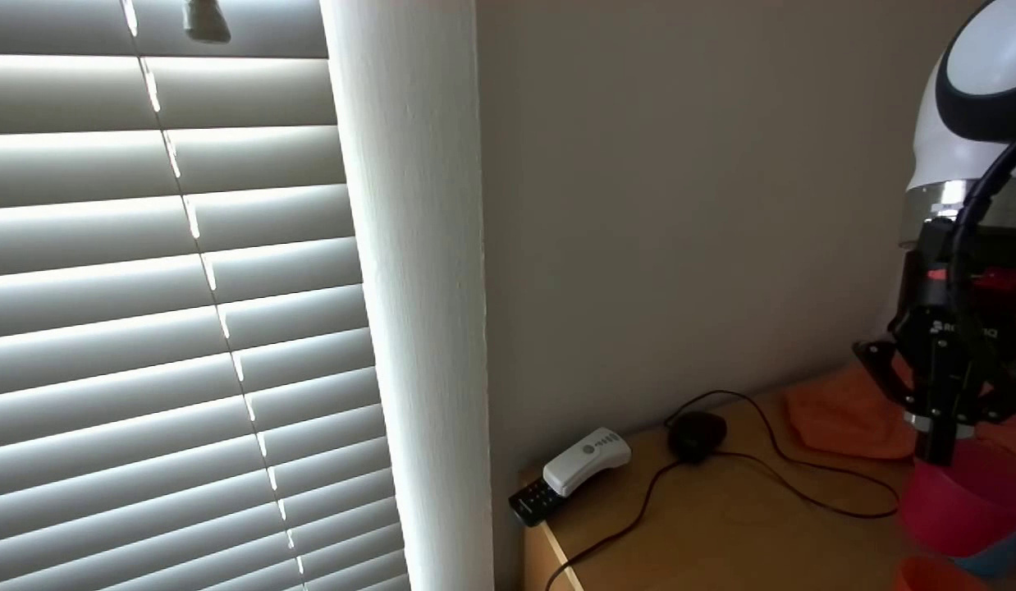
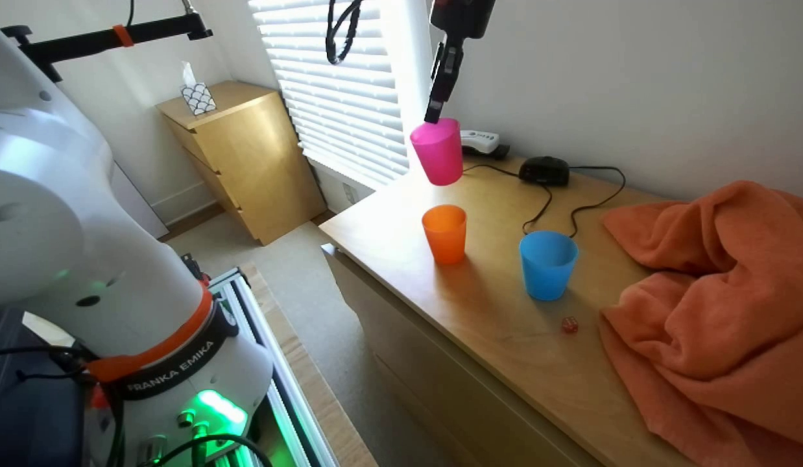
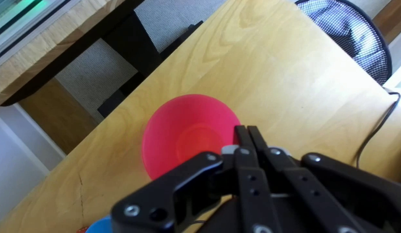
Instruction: Remove the pink cup from the orange cup and put it on the table
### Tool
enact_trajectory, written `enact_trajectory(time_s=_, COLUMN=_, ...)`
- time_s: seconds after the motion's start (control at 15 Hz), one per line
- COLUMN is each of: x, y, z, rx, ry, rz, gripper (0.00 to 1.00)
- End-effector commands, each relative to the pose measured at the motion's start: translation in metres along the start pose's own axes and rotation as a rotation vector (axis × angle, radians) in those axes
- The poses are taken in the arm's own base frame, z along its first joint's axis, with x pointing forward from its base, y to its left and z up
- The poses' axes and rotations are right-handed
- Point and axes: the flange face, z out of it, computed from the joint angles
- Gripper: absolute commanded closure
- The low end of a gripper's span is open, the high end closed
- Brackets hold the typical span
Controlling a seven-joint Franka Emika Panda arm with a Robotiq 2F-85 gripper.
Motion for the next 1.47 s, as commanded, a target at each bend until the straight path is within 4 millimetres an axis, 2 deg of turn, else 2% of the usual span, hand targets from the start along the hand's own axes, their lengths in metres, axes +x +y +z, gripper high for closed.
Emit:
enact_trajectory(time_s=0.0, x=0.013, y=-0.016, z=0.005, rx=0.029, ry=-0.004, rz=-0.042, gripper=0.99)
enact_trajectory(time_s=0.13, x=0.026, y=-0.020, z=0.016, rx=0.043, ry=-0.029, rz=-0.037, gripper=0.99)
enact_trajectory(time_s=0.4, x=0.055, y=-0.029, z=0.052, rx=0.081, ry=-0.106, rz=-0.019, gripper=0.99)
enact_trajectory(time_s=0.67, x=0.075, y=-0.038, z=0.080, rx=0.110, ry=-0.166, rz=0.023, gripper=0.99)
enact_trajectory(time_s=1.0, x=0.091, y=-0.043, z=0.102, rx=0.108, ry=-0.191, rz=0.074, gripper=0.99)
enact_trajectory(time_s=1.4, x=0.102, y=-0.047, z=0.116, rx=0.090, ry=-0.171, rz=0.114, gripper=0.99)
